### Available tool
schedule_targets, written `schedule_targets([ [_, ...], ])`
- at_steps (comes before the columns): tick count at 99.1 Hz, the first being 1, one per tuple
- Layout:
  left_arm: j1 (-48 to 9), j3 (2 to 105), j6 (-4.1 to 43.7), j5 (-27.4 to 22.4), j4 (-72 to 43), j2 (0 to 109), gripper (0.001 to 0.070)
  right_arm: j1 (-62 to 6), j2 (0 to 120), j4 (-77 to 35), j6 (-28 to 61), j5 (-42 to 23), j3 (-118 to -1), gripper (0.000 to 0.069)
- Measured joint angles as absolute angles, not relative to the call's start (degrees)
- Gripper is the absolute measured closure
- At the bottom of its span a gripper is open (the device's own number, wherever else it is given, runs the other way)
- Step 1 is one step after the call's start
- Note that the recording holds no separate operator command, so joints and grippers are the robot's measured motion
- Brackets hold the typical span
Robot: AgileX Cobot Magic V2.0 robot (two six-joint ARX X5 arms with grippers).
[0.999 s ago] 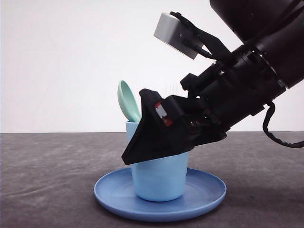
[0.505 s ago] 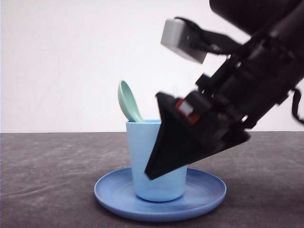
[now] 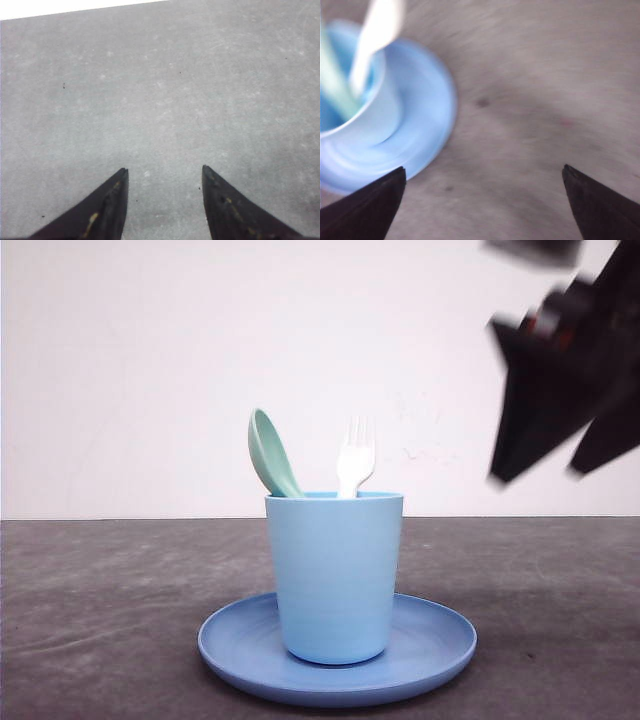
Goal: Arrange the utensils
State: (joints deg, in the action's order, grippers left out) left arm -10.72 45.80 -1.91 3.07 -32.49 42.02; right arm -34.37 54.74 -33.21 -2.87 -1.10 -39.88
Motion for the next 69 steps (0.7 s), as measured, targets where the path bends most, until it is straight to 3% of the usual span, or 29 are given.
schedule_targets([
  [20,-10.72,45.80,-1.91,3.07,-32.45,42.02,0.0433,-21.67,51.07,-43.22,-4.16,-0.43,-47.94,0.0062],
  [43,-10.72,45.80,-1.91,3.07,-32.42,42.02,0.0433,-8.88,50.68,-49.36,-4.32,6.11,-51.55,0.0062],
  [69,-10.72,45.80,-1.91,3.07,-32.45,42.02,0.0433,-6.31,50.72,-50.52,-4.32,6.46,-51.55,0.0062],
])
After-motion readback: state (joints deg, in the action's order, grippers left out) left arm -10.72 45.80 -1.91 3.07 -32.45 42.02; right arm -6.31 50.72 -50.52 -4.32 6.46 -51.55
